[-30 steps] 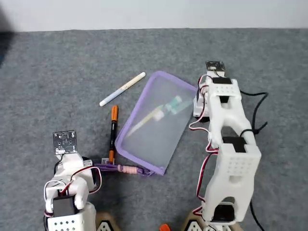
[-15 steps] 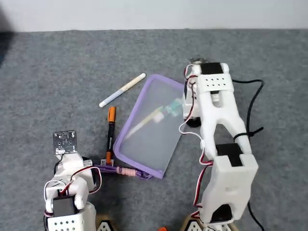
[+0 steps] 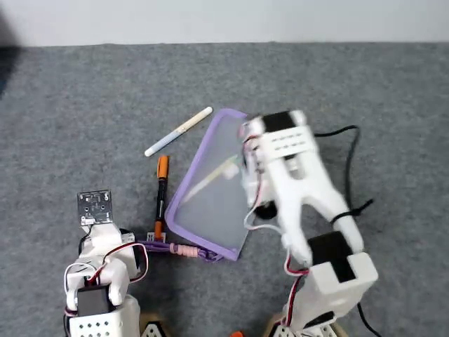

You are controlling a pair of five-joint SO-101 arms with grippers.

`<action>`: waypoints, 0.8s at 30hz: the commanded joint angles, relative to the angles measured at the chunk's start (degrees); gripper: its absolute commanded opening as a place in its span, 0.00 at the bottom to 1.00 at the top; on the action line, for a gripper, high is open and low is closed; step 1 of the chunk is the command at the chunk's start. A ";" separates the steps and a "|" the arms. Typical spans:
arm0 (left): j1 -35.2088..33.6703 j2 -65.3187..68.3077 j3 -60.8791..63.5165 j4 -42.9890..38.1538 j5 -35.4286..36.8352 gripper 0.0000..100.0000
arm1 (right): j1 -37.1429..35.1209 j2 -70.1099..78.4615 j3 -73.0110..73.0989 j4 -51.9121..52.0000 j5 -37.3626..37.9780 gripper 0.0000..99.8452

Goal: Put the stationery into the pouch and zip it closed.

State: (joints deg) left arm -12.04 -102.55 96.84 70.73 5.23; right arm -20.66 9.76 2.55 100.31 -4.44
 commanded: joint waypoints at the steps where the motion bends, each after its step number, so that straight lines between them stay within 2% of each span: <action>1: 0.18 -0.18 -0.40 -1.23 -0.09 0.01 | -5.05 -3.47 1.05 2.33 -4.66 0.08; 6: 0.18 -0.18 -0.40 -1.23 -0.09 0.01 | -12.18 -3.56 1.05 1.19 -10.20 0.28; 9: 0.18 -0.18 -0.40 -1.23 -0.09 0.01 | -16.13 -3.47 1.14 0.75 -11.60 0.34; 18: 0.18 -0.18 -0.40 -1.23 -0.09 0.01 | -25.71 -3.38 1.32 0.75 -14.07 0.34; 24: 0.18 -0.18 -0.40 -1.23 -0.09 0.01 | -27.03 0.75 6.24 -5.23 -13.89 0.34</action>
State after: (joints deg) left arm -12.04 -102.55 96.84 70.73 5.23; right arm -47.30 10.11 6.95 98.20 -17.71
